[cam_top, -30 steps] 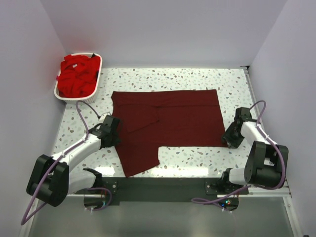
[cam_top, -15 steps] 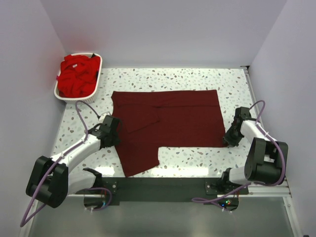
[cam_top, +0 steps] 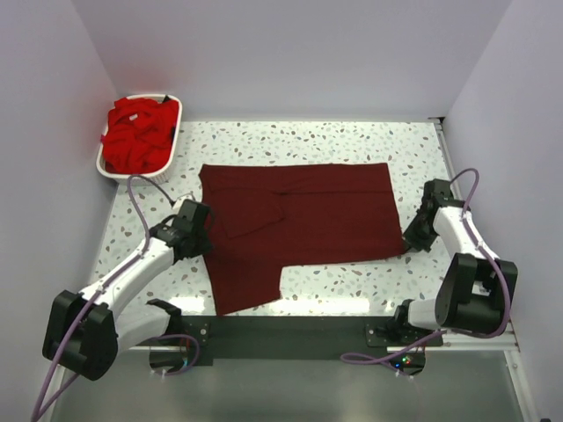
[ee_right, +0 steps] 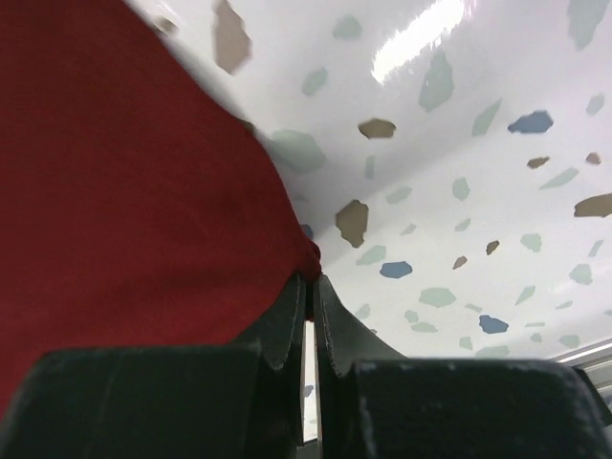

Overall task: Fold and stack the t-shirts
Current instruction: Fold the tshirt

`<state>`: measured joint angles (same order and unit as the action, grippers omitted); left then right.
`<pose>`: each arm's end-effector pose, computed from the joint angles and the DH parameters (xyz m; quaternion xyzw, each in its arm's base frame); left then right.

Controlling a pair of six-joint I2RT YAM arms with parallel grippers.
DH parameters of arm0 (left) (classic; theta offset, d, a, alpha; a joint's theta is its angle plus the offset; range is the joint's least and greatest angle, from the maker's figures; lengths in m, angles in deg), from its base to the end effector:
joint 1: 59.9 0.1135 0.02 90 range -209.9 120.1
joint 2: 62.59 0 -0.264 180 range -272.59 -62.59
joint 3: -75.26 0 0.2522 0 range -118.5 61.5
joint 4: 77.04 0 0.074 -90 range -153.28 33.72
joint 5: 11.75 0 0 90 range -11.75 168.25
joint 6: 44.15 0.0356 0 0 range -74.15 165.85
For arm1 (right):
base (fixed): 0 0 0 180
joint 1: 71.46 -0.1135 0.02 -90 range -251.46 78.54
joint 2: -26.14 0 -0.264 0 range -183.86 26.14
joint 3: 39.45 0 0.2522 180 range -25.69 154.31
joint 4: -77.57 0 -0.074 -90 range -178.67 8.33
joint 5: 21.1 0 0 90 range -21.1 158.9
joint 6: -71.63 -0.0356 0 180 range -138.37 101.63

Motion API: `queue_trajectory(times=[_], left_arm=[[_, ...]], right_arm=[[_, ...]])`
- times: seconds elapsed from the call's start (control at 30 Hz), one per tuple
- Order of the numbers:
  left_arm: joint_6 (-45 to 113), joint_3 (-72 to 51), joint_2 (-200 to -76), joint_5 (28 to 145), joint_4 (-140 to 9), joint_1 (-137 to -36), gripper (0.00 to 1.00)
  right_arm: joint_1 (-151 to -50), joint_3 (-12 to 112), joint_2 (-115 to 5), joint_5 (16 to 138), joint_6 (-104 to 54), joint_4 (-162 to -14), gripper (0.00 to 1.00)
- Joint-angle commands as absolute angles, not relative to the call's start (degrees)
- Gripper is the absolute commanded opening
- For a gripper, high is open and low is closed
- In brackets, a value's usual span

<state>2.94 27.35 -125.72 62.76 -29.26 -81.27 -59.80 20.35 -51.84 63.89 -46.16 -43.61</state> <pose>0.1834 -0.0615 0.1863 -0.2110 0.9406 -0.0121 0.2656 0.2239 -0.0494 0.1864 0.3397 0.9327 -0.0271 0.1181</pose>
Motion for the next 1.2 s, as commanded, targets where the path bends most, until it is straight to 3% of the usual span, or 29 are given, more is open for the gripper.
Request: queue_trajectory(times=[0.0,0.43,0.87,1.17], left_arm=[[3.75,22.22,-125.6,62.77,-26.46,-80.03,0.0],[13.41,9.22,-136.14,71.04,-26.01,-69.66,0.0],[15.35,-2.75,-151.97,72.89,-29.0,-67.99,0.0],[15.79,-5.12,-159.88,73.94,-31.81,-65.7,0.0]], right_arm=[[-59.59,26.85,-50.33,63.26,-44.91,-40.68,0.0],[-59.86,41.54,-60.69,68.37,-43.33,-41.12,0.0],[-63.46,57.36,-76.68,67.06,-42.45,-41.29,0.0],[-63.55,59.3,-82.93,65.3,-41.48,-43.66,0.0]])
